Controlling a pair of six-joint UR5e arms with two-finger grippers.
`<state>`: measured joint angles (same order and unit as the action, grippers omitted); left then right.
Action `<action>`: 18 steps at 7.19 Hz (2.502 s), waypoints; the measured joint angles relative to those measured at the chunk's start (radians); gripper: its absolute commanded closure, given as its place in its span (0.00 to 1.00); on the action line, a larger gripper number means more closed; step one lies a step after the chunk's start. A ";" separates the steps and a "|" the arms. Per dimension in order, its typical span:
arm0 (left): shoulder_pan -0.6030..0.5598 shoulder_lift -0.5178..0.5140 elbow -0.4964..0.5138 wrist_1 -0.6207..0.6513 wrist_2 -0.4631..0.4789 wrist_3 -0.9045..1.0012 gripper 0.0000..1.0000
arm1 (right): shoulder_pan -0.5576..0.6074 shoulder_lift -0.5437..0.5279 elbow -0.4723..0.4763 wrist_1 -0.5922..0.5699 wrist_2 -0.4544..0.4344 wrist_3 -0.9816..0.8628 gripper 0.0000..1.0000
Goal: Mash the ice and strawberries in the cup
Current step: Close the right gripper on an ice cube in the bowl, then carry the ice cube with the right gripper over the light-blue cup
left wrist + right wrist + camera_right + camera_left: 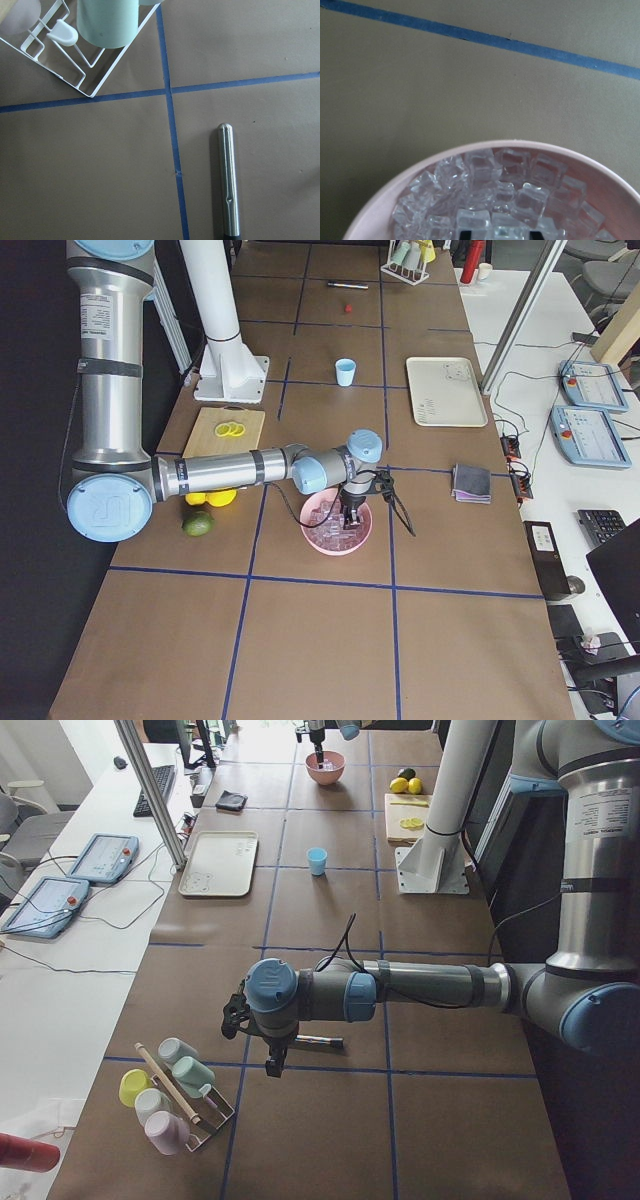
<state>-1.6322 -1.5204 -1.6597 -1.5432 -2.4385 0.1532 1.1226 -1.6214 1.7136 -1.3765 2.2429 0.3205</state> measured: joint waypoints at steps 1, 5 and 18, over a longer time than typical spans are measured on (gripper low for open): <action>0.000 -0.001 0.000 0.000 0.000 -0.001 0.00 | 0.001 0.000 0.002 0.000 0.002 -0.001 1.00; 0.000 -0.003 -0.003 0.000 -0.001 -0.003 0.00 | 0.103 0.004 0.079 -0.057 0.028 -0.021 1.00; 0.000 -0.003 -0.008 -0.001 -0.001 -0.004 0.00 | -0.600 0.891 -0.080 -0.370 -0.339 0.932 1.00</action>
<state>-1.6321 -1.5239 -1.6674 -1.5441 -2.4390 0.1487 0.5224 -0.7302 1.6334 -1.7463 1.9043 1.2525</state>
